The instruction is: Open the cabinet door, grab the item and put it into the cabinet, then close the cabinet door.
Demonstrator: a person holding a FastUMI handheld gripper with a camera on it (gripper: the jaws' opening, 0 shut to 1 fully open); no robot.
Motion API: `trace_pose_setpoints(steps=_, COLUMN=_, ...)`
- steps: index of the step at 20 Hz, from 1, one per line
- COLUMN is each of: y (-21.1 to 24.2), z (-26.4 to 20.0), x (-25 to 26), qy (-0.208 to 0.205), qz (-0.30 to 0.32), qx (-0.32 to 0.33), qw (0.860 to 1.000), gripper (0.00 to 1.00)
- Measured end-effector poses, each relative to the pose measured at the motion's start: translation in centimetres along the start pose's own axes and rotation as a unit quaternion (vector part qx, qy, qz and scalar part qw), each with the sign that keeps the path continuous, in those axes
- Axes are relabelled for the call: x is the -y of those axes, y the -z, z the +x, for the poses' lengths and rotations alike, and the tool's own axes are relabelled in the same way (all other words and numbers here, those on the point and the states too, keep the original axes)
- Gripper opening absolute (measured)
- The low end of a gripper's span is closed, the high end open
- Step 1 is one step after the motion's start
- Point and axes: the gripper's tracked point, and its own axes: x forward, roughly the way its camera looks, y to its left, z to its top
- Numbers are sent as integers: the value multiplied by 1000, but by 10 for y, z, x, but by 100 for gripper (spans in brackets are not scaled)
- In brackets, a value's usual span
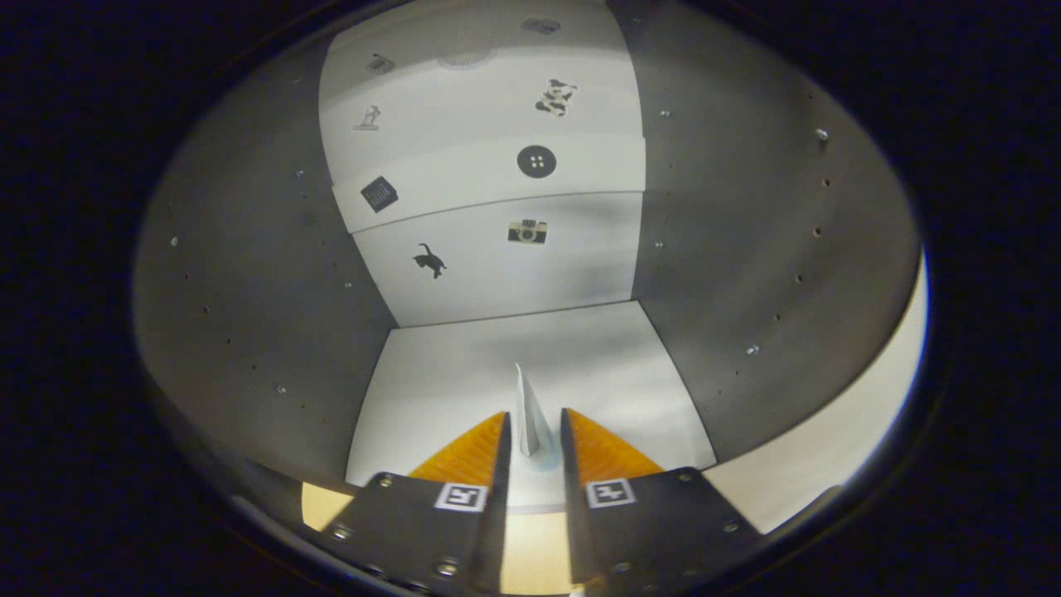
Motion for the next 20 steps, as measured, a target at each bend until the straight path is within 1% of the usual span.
trace_pose_setpoints(steps=2, y=-9, z=-14, x=-3, qy=-11, qz=2, qx=32, qw=999, gripper=44)
trace_pose_setpoints(steps=4, y=-16, z=-31, x=-7, qy=-20, qz=7, qx=62, qw=998, gripper=56)
trace_pose_setpoints(steps=5, y=-20, z=-41, x=-9, qy=-24, qz=8, qx=78, qw=997, gripper=65)
trace_pose_setpoints(steps=7, y=-21, z=-63, x=-9, qy=-20, qz=4, qx=103, qw=995, gripper=79)
trace_pose_setpoints(steps=10, y=-21, z=-103, x=-4, qy=5, qz=-10, qx=155, qw=988, gripper=99)
trace_pose_setpoints(steps=15, y=-5, z=-172, x=3, qy=61, qz=-39, qx=221, qw=972, gripper=99)
trace_pose_setpoints(steps=18, y=7, z=-215, x=7, qy=86, qz=-28, qx=253, qw=963, gripper=99)
trace_pose_setpoints(steps=20, y=17, z=-239, x=11, qy=98, qz=-17, qx=263, qw=960, gripper=99)
